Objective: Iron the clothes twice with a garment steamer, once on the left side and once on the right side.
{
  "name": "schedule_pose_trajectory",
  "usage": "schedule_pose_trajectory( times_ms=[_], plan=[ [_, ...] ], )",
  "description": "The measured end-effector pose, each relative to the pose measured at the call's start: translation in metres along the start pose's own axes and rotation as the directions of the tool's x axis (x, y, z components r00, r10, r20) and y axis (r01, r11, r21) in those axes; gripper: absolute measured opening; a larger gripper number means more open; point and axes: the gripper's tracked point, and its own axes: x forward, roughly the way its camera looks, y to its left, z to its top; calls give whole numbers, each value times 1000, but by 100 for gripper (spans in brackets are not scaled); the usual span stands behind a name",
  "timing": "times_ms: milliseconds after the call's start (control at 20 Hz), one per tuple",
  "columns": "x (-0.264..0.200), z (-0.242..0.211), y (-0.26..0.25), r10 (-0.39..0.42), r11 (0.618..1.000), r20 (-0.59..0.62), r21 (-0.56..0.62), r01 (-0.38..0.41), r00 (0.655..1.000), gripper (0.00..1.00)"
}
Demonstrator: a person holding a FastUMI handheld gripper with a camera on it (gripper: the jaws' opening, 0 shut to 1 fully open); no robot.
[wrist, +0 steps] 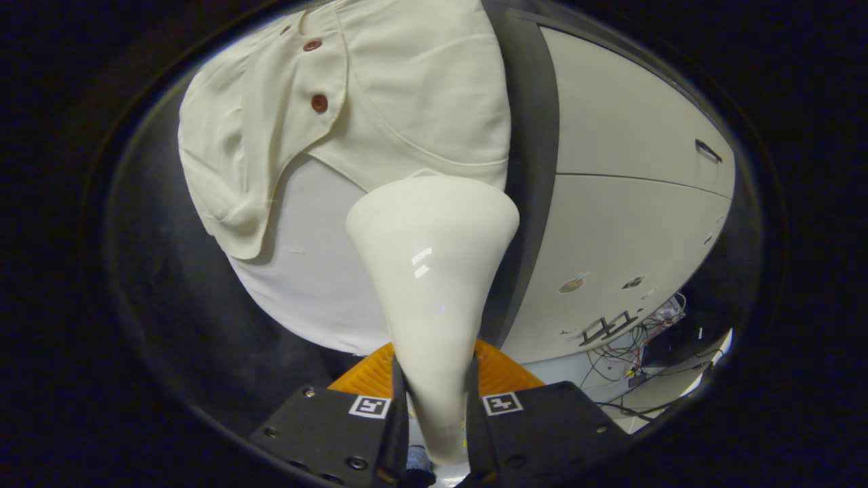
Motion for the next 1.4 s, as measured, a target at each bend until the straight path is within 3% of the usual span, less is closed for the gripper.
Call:
schedule_pose_trajectory(
  times_ms=[400, 850, 1400],
  plan=[
    [-14, -5, 3, -65, 998, 21, 18, 65, 998, 35],
    [-83, 10, 12, -90, 995, 69, -41, 93, 994, 35],
    [-170, 60, 17, -93, 995, 182, -10, 96, 979, 35]
  ],
)
